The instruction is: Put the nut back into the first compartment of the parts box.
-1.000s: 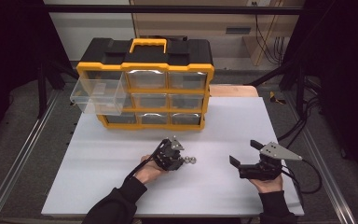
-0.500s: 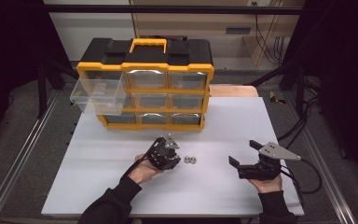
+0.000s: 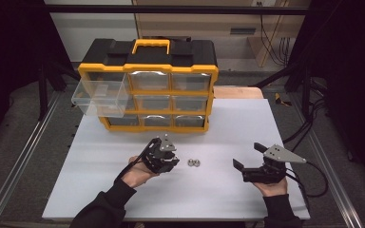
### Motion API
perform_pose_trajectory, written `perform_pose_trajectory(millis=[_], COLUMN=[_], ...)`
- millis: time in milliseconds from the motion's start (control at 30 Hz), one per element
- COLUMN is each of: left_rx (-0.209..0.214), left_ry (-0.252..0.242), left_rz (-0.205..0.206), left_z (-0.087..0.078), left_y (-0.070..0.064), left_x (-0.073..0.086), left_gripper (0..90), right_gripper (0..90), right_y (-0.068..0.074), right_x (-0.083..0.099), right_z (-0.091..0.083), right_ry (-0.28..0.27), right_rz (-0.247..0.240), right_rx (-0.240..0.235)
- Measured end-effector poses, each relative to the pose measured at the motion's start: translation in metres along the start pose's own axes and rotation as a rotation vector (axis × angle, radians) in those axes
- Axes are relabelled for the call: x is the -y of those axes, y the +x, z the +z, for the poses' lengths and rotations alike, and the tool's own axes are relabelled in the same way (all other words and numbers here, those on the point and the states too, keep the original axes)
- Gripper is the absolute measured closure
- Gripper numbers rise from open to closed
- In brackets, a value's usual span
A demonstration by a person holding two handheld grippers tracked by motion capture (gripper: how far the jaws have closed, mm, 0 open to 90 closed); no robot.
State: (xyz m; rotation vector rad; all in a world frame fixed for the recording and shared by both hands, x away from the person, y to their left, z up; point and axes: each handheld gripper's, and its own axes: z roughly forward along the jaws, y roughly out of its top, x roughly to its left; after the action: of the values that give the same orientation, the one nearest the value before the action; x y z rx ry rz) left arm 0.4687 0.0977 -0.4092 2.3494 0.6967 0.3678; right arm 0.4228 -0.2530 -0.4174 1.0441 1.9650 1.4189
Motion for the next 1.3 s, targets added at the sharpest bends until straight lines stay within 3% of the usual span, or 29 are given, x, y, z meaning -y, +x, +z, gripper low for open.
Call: perform_pose_trajectory(millis=[367,767,1033,1300], left_rx=[-0.008,-0.043,-0.06,-0.075], left_ry=[-0.014,-0.039,-0.037,-0.047], left_rz=[0.004,0.027,0.052,0.051], left_z=[-0.027,-0.063,-0.08,-0.096], left_y=[0.004,0.009,0.009,0.011], left_x=[-0.001,-0.002,-0.005,-0.009], left_gripper=[69.5,69.5,69.5,69.5], right_gripper=[0.5,0.5,0.5,0.5], right_y=[0.0,0.002,0.002,0.002], right_x=[0.0,0.001,0.0,0.001], right_z=[0.001,0.002,0.002,0.004], right_ry=[0.006,0.016,0.017,0.019], right_rz=[0.003,0.003,0.004,-0.002], right_rx=[0.003,-0.001,-0.002,-0.002])
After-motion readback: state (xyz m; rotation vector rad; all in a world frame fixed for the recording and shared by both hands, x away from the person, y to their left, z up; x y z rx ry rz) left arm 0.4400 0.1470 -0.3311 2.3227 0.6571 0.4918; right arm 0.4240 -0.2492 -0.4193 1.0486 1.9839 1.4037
